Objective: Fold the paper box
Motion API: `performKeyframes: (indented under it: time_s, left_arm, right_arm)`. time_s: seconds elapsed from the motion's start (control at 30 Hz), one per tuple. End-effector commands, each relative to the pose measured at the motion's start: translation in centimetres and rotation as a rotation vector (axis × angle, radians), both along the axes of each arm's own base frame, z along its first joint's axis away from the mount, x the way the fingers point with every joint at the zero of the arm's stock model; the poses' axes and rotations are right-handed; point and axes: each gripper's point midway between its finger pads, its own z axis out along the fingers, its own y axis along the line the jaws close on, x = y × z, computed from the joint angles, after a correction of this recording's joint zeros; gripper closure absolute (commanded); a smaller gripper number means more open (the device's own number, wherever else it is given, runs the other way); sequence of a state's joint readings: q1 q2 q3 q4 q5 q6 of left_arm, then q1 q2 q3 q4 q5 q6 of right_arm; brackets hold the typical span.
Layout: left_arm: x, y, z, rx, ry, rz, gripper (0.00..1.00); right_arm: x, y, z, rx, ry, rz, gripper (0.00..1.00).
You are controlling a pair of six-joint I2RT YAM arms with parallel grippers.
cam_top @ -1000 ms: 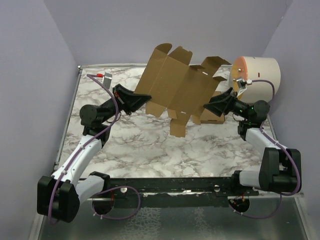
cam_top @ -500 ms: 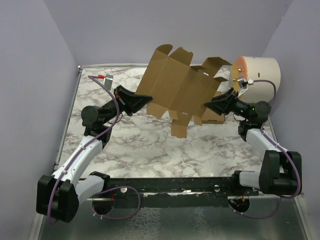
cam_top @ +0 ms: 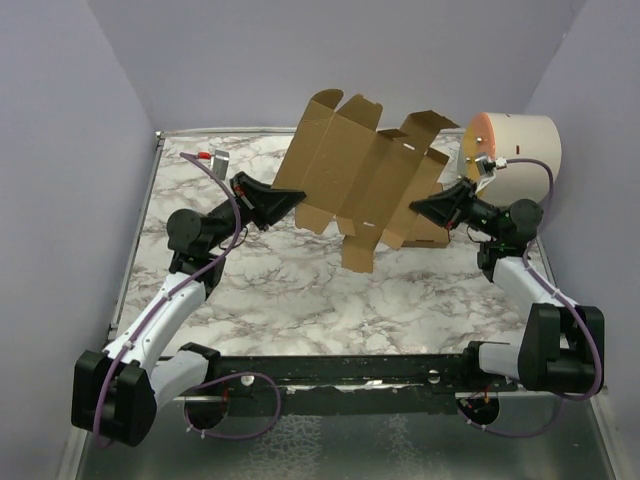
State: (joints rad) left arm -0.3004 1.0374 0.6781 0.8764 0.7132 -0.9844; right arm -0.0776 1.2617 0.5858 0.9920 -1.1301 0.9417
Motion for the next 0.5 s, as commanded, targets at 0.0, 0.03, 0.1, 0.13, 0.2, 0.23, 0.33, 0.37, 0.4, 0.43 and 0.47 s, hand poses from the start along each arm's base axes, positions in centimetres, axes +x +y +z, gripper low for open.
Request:
performKeyframes:
  time_s: [0.0,0.03,0.1,0.13,0.2,0.23,0.33,0.37,0.4,0.43,0.47]
  left_arm:
    - [0.5,-0.1,-0.4,0.020,0.002,0.068,1.00]
    - [0.7,-0.3,-0.8,0.033,0.010,0.076,1.00]
    - [1.1,-0.8,-1.6,0.072,0.029,0.105,1.00]
    - [1.4,-1.0,-2.1,0.098,0.037,0.126,1.00]
    - [1.9,-1.4,-2.9,0.147,0.053,0.168,1.00]
    - [2.1,-1.5,-3.4,0.169,0.060,0.189,1.00]
    - [2.9,-1.6,-4.7,0.231,0.088,0.252,1.00]
    - [3.2,-1.6,-5.1,0.248,0.093,0.269,1.00]
    - [3.5,-1.7,-5.5,0.265,0.106,0.290,1.00]
    - [3.7,-1.8,-6.0,0.281,0.115,0.301,1.00]
    - [3.8,-2.1,-6.4,0.297,0.120,0.306,1.00]
  right_arm:
    - [0.7,-0.1,1.1,-0.025,-0.021,-0.023,0.91]
    - [0.8,-0.1,1.1,-0.029,-0.013,-0.028,0.92]
    - [1.3,-0.3,0.8,-0.041,0.000,-0.044,0.95]
    - [1.6,-0.4,0.7,-0.044,0.013,-0.057,0.96]
    - [2.2,-0.6,0.5,-0.060,0.025,-0.081,0.98]
    - [2.5,-0.7,0.2,-0.065,0.044,-0.093,0.99]
    - [3.2,-1.0,-0.3,-0.083,0.068,-0.125,0.99]
    - [3.4,-1.0,-0.5,-0.091,0.071,-0.136,0.99]
    - [3.7,-1.0,-0.8,-0.098,0.080,-0.148,0.99]
    - [3.9,-1.0,-1.0,-0.105,0.086,-0.159,0.99]
    - [4.1,-1.0,-1.2,-0.112,0.092,-0.168,0.99]
